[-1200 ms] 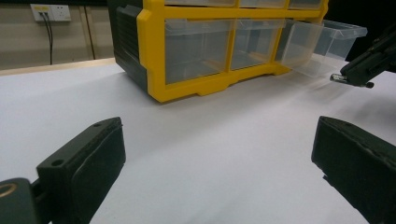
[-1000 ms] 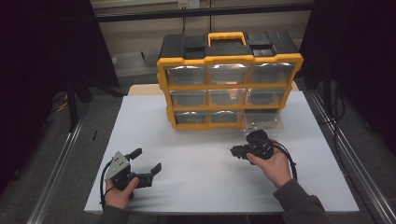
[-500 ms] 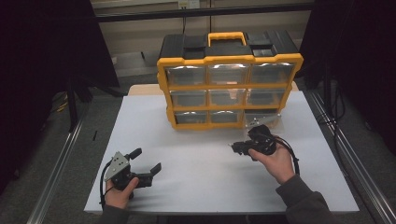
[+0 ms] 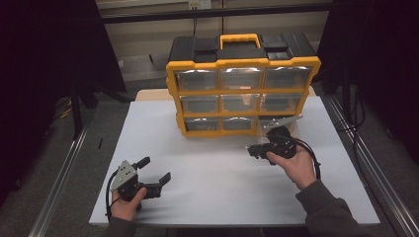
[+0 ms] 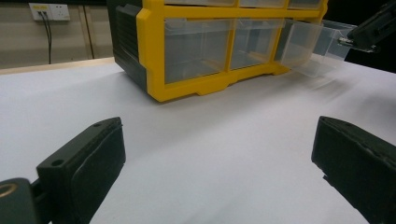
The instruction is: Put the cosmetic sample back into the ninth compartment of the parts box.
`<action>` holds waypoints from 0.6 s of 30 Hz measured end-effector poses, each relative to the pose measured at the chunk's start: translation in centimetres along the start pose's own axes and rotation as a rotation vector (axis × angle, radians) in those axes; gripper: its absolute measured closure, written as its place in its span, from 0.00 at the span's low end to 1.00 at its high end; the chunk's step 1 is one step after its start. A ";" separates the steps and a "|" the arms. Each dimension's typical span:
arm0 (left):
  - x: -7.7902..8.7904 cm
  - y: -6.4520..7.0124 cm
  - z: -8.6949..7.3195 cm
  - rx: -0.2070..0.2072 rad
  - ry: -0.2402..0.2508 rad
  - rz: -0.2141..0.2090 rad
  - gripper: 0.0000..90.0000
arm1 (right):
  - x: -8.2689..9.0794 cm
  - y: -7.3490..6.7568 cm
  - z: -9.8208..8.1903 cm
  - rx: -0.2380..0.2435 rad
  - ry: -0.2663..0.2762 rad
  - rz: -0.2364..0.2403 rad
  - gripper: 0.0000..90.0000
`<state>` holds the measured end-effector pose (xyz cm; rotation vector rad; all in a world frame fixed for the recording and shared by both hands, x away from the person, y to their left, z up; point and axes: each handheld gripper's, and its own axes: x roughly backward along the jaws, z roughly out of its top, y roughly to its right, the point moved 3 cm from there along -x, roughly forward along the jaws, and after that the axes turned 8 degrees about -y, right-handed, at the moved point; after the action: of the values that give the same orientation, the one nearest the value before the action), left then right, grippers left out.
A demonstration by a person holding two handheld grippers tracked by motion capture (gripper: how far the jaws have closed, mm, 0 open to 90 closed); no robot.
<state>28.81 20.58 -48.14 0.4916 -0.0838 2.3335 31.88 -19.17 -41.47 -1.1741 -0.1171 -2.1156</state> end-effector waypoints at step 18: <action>0.0 0.0 0.0 0.002 -0.001 -0.007 0.03 | 1.6 0.3 1.3 0.008 0.013 -0.007 0.91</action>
<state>28.80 20.55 -48.17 0.4931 -0.0805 2.3264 32.42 -19.70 -39.51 -1.1564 -0.1242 -2.1267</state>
